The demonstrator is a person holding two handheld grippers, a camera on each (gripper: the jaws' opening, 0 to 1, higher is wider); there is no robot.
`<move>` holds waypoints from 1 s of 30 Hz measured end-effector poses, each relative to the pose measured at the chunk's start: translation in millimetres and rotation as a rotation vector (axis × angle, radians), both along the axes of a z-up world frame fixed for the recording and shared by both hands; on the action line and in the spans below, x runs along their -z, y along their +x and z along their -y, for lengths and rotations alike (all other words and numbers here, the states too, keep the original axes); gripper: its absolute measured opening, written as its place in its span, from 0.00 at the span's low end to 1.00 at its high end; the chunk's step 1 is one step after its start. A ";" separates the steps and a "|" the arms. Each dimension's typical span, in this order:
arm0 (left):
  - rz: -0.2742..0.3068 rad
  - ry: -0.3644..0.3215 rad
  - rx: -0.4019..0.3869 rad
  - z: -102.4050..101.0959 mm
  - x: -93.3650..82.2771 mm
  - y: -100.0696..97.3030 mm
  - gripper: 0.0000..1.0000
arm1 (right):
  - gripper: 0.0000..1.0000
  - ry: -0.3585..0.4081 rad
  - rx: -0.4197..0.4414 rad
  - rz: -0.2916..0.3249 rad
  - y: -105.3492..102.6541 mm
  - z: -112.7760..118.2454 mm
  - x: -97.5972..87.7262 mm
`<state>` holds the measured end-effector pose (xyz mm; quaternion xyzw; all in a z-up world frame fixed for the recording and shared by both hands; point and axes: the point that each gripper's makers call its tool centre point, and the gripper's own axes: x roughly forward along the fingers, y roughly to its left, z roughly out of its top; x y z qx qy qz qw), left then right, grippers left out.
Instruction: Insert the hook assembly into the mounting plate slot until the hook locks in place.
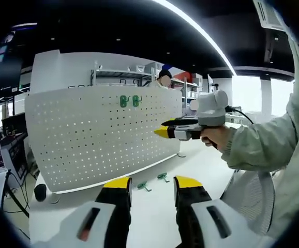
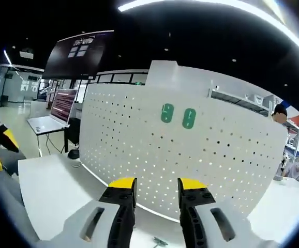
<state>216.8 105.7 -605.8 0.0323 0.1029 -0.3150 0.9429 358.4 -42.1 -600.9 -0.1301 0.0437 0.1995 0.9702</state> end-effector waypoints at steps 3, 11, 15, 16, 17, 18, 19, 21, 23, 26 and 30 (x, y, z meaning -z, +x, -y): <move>-0.001 0.002 0.001 0.0 1.1 -0.2 0.34 | 0.32 0.006 -0.012 -0.029 -11.1 -0.8 7.3; 0.000 0.002 0.010 3.6 2.2 2.1 0.34 | 0.35 0.043 -0.035 -0.089 -39.9 0.3 19.2; 0.003 0.005 0.019 6.4 1.9 1.8 0.33 | 0.40 0.045 -0.023 -0.102 -51.6 5.8 24.4; 0.003 0.007 0.021 7.1 2.2 1.5 0.33 | 0.41 0.046 -0.018 -0.103 -53.3 7.0 24.9; 0.004 0.009 0.023 7.5 2.6 1.3 0.33 | 0.41 0.044 -0.017 -0.104 -56.2 7.5 25.9; 0.003 0.009 0.024 7.8 3.0 1.0 0.33 | 0.41 0.042 -0.019 -0.105 -58.3 7.3 26.5; 0.002 0.008 0.023 7.9 3.1 0.8 0.33 | 0.42 0.046 -0.021 -0.109 -60.5 7.0 27.2; 0.002 0.008 0.023 8.1 3.3 0.0 0.33 | 0.42 0.062 -0.038 -0.141 -67.5 3.9 32.3; 0.002 0.009 0.024 8.1 3.8 -1.0 0.34 | 0.43 0.067 -0.043 -0.161 -72.0 2.7 36.2; 0.002 0.010 0.021 7.0 4.2 -2.2 0.33 | 0.43 0.071 -0.063 -0.199 -82.5 0.0 42.6; 0.002 0.007 0.016 5.0 4.8 -3.3 0.33 | 0.43 0.073 -0.074 -0.225 -94.2 1.6 48.8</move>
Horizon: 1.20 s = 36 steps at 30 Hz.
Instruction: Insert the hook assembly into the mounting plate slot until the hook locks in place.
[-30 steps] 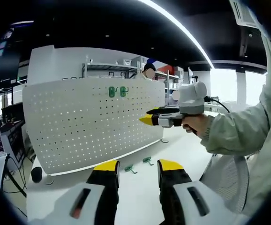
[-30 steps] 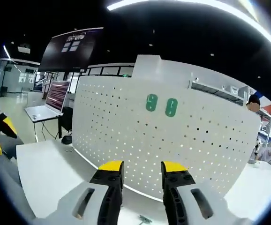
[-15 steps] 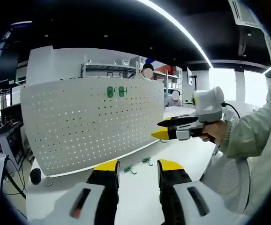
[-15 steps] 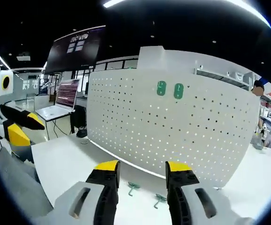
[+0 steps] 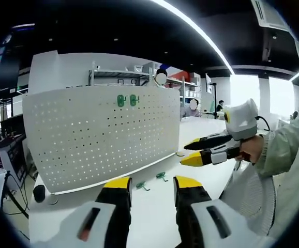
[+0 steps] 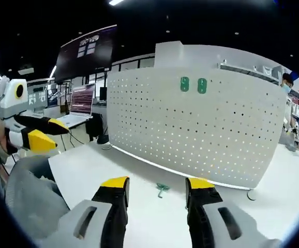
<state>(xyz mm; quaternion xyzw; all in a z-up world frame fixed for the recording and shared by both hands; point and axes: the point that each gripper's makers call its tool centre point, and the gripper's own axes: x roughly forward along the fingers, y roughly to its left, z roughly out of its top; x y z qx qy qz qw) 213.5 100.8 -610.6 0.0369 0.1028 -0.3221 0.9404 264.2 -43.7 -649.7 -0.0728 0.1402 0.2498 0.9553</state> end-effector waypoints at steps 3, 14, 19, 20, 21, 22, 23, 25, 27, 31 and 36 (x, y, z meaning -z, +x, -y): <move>-0.001 -0.002 -0.004 -1.4 0.5 -0.8 0.33 | 0.45 0.001 -0.003 -0.014 -7.9 2.4 2.1; -0.003 -0.002 0.004 0.5 2.7 -2.2 0.33 | 0.48 0.017 -0.006 -0.067 -41.9 6.8 11.1; -0.005 0.001 0.012 3.0 3.8 -2.7 0.33 | 0.48 0.023 0.000 -0.064 -54.7 8.6 13.2; -0.005 0.002 0.015 3.8 4.3 -2.8 0.33 | 0.48 0.023 0.003 -0.063 -56.3 9.4 13.8; -0.007 0.003 0.016 4.4 4.8 -2.8 0.33 | 0.48 0.025 0.007 -0.063 -57.9 10.2 14.8; -0.008 0.004 0.019 5.2 5.6 -2.7 0.33 | 0.48 0.019 0.008 -0.068 -60.3 10.6 15.7; -0.010 0.006 0.021 6.2 6.7 -2.6 0.33 | 0.47 0.006 0.002 -0.056 -61.4 10.3 13.9; -0.016 0.010 0.027 8.5 9.2 -2.1 0.33 | 0.47 0.016 0.003 -0.031 -62.9 10.0 7.8; -0.025 0.017 0.034 11.6 12.0 -1.5 0.33 | 0.47 0.032 0.007 -0.034 -64.3 11.7 7.1; -0.034 0.034 0.045 16.7 16.3 1.1 0.33 | 0.47 0.030 0.005 -0.016 -67.9 11.4 6.3; -0.056 0.058 0.056 23.3 24.0 8.6 0.34 | 0.45 0.014 -0.017 -0.004 -70.3 6.0 7.9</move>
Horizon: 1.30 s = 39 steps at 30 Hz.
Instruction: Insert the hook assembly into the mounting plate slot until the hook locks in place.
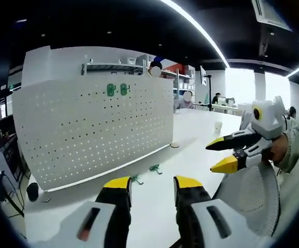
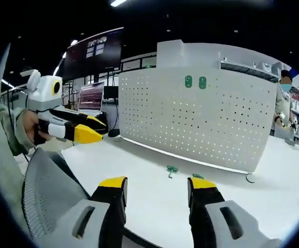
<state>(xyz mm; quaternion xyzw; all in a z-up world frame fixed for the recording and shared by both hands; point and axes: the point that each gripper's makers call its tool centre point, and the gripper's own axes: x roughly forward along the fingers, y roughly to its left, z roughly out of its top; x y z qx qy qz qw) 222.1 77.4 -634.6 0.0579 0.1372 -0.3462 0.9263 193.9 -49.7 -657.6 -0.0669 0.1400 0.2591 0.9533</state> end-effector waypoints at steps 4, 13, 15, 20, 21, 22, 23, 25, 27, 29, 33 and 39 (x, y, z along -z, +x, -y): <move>0.004 0.029 0.020 7.3 2.0 6.9 0.34 | 0.45 0.047 0.017 -0.015 2.7 4.3 -0.5; 0.035 0.114 0.062 20.2 6.7 34.1 0.34 | 0.45 0.057 0.023 0.004 2.4 5.0 -2.4; 0.034 0.129 0.070 23.0 9.9 38.8 0.34 | 0.45 0.053 0.022 0.006 2.5 4.9 -2.1; 0.027 0.182 0.102 31.6 23.5 48.2 0.35 | 0.45 0.055 0.015 0.009 2.1 3.9 -2.5; 0.021 0.192 0.109 33.0 27.6 50.7 0.35 | 0.45 0.057 0.017 0.010 2.3 4.2 -2.7; 0.018 0.197 0.110 33.6 30.3 52.7 0.35 | 0.45 0.058 0.018 0.011 2.5 4.3 -2.8; 0.010 0.208 0.114 34.2 35.0 55.6 0.35 | 0.45 0.058 0.018 0.012 2.7 4.4 -2.9; 0.004 0.225 0.126 35.9 41.6 60.2 0.34 | 0.45 0.058 0.019 0.014 2.9 4.6 -3.0; -0.002 0.245 0.136 36.8 47.6 64.4 0.34 | 0.45 0.055 0.020 0.018 3.1 4.7 -3.0; -0.008 0.266 0.145 36.9 54.5 72.0 0.34 | 0.45 0.050 0.021 0.022 3.2 4.7 -2.9; -0.015 0.307 0.157 36.4 65.5 90.6 0.34 | 0.45 0.040 0.029 0.031 4.2 5.7 -3.3; -0.018 0.364 0.165 34.5 77.4 116.8 0.34 | 0.44 0.028 0.036 0.037 5.6 6.0 -2.5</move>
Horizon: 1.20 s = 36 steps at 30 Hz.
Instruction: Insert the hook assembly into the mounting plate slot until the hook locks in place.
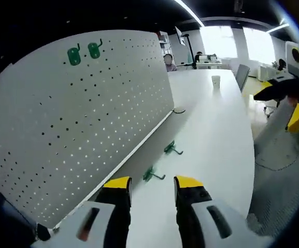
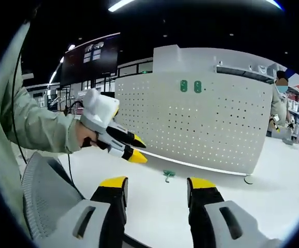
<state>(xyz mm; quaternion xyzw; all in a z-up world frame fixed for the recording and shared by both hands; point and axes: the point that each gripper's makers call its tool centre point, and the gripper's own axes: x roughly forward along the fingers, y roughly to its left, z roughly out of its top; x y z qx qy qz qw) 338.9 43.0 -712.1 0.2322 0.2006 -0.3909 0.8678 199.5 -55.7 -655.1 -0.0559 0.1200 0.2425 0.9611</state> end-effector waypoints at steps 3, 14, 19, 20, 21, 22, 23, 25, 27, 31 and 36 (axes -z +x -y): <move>-0.002 0.032 0.008 -0.5 8.3 12.2 0.33 | 0.44 -0.004 0.000 0.002 0.3 -0.1 0.0; -0.041 0.166 0.123 9.8 49.6 34.7 0.34 | 0.44 -0.008 0.008 0.008 1.7 1.1 -0.3; -0.062 0.193 0.157 14.8 60.0 43.5 0.34 | 0.44 -0.005 0.013 0.010 2.3 2.7 -0.6; -0.069 0.197 0.166 16.2 62.5 45.3 0.34 | 0.44 -0.005 0.013 0.009 2.4 2.7 -0.6; -0.076 0.197 0.165 17.0 63.9 47.1 0.34 | 0.44 -0.004 0.012 0.009 2.4 2.6 -0.5; -0.103 0.179 0.161 19.8 64.6 47.1 0.34 | 0.44 -0.004 0.010 0.008 2.4 2.4 -0.4; -0.106 0.171 0.166 22.2 63.9 47.5 0.34 | 0.44 -0.005 0.009 0.008 2.3 2.2 -0.3; -0.096 0.183 0.181 25.5 65.3 50.3 0.34 | 0.43 -0.003 0.008 0.008 2.2 2.2 -0.5; -0.098 0.194 0.190 28.1 68.7 52.2 0.33 | 0.43 -0.001 0.011 0.011 2.4 3.1 -1.2; -0.108 0.217 0.206 30.4 78.4 60.8 0.32 | 0.43 0.010 0.018 0.011 2.9 5.0 -2.1; -0.169 0.239 0.258 34.2 91.3 67.6 0.29 | 0.43 0.017 0.025 0.017 3.6 6.8 -3.7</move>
